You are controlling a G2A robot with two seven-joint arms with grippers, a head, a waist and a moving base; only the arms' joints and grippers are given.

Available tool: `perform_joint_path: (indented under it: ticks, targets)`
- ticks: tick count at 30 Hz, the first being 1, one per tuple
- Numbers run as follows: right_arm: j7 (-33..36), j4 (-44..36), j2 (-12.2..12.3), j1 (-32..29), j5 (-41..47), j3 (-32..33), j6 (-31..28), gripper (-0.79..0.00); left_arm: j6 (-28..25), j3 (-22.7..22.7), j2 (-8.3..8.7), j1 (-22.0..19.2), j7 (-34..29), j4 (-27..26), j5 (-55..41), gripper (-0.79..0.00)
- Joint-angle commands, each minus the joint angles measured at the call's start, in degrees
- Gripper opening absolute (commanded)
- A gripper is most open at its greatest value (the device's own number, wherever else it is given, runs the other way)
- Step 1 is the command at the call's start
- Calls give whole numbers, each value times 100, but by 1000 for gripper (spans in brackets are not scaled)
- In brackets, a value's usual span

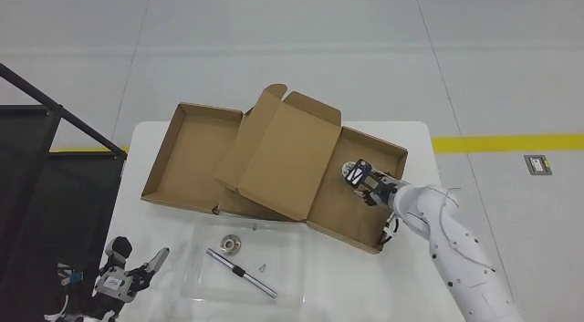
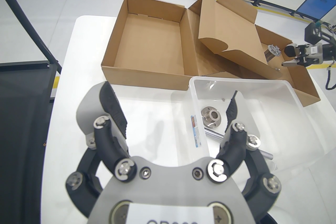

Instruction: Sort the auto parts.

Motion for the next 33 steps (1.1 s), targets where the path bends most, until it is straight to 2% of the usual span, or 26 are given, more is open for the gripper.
perform_joint_path:
  ticks: [1,4,8,9,11,15,16,18,20,23,26,33]
  targets:
    - [-1,-652,57,-322,-54,145,-63,-249,0,0,0,0,0,0,0,0]
    - [-82,-1633,130,-824,-46,303,-283,-240,0,0,0,0,0,0,0,0]
    - [-389,-2449,187,-1188,-20,271,-826,-234,0,0,0,0,0,0,0,0]
    - [-458,-2543,191,-1220,12,223,-958,-234,0,0,0,0,0,0,0,0]
    - [-858,-2757,209,-1227,173,55,-1589,-197,0,0,0,0,0,0,0,0]
    - [-1139,-2894,201,-1114,189,-411,-2262,-206,0,0,0,0,0,0,0,0]
    - [-1186,-2908,193,-1080,179,-526,-2363,-191,0,0,0,0,0,0,0,0]
    - [-1343,-2846,163,-941,171,-855,-2624,-83,0,0,0,0,0,0,0,0]
    - [-1365,-2637,117,-716,80,-1304,-2690,0,0,0,0,0,0,0,0,0]
    - [-1271,-2251,-28,-249,114,-2010,-2684,0,0,0,0,0,0,0,0,0]
    - [-1099,-2014,-161,74,184,-2380,-2504,0,0,0,0,0,0,0,0,0]
    - [-1099,-2014,-161,74,184,-2380,-2504,0,0,0,0,0,0,0,0,0]
